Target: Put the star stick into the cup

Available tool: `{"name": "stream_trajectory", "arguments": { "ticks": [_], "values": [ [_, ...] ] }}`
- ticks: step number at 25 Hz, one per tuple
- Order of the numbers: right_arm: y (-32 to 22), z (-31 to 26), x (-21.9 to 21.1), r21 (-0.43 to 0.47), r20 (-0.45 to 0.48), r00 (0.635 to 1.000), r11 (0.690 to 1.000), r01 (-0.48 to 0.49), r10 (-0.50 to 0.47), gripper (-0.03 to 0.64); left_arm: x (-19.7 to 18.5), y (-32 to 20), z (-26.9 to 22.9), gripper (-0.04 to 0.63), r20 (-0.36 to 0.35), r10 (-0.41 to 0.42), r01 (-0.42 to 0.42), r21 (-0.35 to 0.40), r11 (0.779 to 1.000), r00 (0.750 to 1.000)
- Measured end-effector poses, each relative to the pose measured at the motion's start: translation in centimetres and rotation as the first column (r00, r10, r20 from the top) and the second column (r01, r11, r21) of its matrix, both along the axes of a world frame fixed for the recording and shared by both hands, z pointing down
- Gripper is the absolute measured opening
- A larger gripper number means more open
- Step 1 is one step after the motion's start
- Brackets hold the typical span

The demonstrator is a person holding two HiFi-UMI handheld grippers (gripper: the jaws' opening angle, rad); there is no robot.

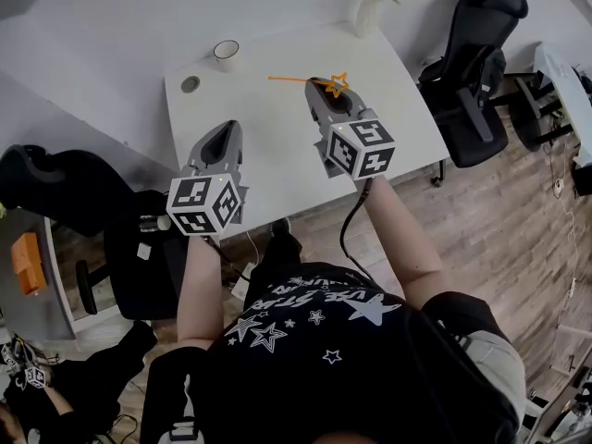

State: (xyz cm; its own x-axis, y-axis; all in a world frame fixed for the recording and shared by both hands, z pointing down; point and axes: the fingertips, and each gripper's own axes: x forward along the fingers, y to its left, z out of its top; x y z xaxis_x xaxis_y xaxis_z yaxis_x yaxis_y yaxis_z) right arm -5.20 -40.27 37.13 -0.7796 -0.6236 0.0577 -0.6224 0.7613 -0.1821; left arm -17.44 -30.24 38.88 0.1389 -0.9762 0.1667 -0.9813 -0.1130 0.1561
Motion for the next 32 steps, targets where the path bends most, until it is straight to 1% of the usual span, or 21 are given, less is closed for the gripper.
{"name": "stream_trajectory", "arguments": {
  "ticks": [9,19,24,32],
  "values": [
    [6.1,0.2,6.9,0.001,-0.003,1.000,1.000,-0.026,0.026,0.032,5.2,5.8,-0.3,0.003,0.003,-0.003,0.003,0.014,1.000,1.000],
    [12.1,-0.4,12.5,0.003,-0.016,0.999,0.999,-0.038,0.038,0.031,9.5,11.5,-1.4,0.003,0.007,-0.002,0.002,0.034,0.999,1.000],
    [14.0,-0.6,14.2,0.001,-0.018,0.999,0.999,-0.042,0.042,0.031,11.3,13.7,-1.7,0.003,0.015,0.008,-0.008,0.032,0.999,1.000],
    [17.0,0.5,15.5,-0.013,-0.036,0.999,1.000,-0.026,0.026,0.032,12.5,16.7,-1.0,0.003,0.009,-0.003,0.003,0.026,1.000,1.000]
  ]
}}
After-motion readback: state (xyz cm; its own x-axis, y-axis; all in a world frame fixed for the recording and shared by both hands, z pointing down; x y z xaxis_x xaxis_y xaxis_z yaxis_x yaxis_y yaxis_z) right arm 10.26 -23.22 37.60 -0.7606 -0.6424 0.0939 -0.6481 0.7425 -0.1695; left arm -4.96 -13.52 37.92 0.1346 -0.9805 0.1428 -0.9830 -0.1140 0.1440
